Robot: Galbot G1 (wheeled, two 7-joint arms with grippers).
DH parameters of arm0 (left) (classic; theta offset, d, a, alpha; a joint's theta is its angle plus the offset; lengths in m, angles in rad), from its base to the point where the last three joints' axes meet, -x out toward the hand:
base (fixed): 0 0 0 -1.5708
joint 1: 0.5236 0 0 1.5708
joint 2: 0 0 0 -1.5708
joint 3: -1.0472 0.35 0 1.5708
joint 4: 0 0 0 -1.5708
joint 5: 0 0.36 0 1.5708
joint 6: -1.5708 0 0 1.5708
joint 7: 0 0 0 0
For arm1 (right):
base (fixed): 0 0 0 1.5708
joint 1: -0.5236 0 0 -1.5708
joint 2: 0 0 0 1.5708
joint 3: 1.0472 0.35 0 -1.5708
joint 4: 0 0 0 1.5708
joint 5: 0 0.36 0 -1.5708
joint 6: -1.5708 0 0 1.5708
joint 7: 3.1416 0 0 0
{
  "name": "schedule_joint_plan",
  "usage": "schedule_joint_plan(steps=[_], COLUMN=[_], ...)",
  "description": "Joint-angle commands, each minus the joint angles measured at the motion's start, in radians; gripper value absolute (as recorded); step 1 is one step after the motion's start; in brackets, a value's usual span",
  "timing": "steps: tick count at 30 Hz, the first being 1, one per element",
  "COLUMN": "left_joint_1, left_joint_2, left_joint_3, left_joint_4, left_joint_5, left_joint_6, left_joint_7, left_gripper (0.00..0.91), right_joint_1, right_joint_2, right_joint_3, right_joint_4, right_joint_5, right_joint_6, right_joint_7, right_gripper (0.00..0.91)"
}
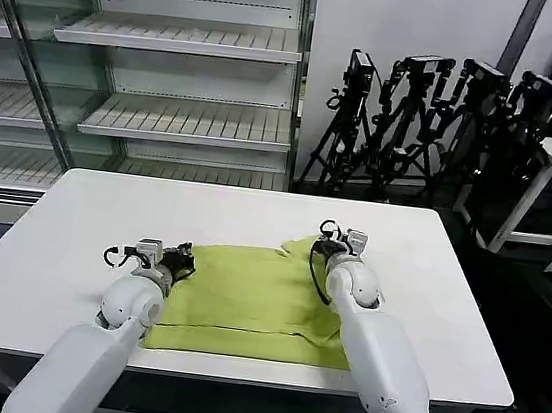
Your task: Fold and organize the clothes.
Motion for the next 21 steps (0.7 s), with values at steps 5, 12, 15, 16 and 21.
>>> schedule_joint_plan(steps=[5,12,15,16,21], left_joint_1=[0.089,0.128,0.157,0.169,0.226], left_joint_2=[0.024,0.054,0.065,0.07,0.09], left_joint_3=[-0.067,-0.101,-0.112,-0.116,-0.137], left_joint_4=[-0.195,-0.272,-0.303,-0.315,-0.349], left_joint_5=[0.008,-0.006,-0.004,-0.002,0.017], left_joint_6=[-0.019,-0.013,-0.013,-0.012,-0.013], left_joint_7=[0.025,0.025,0.027,0.029,0.051], left_gripper=[0.03,0.03,0.03,0.03,0.03], right_joint_1=[-0.089,-0.183,-0.248,-0.276,-0.409], right_joint_2=[-0.071,-0.134,-0.16,-0.181,-0.226], right_joint_3=[-0.025,0.016,0.04,0.045,0.093], right_joint_4=[0.247,0.421,0.502,0.538,0.652], right_joint_5=[-0.072,-0.071,-0.069,-0.07,-0.084], right_joint_6=[0.128,0.115,0.113,0.119,0.129], right_joint_7=[-0.013,-0.01,-0.007,-0.01,-0.028], right_gripper=[0.0,0.0,0.0,0.0,0.0])
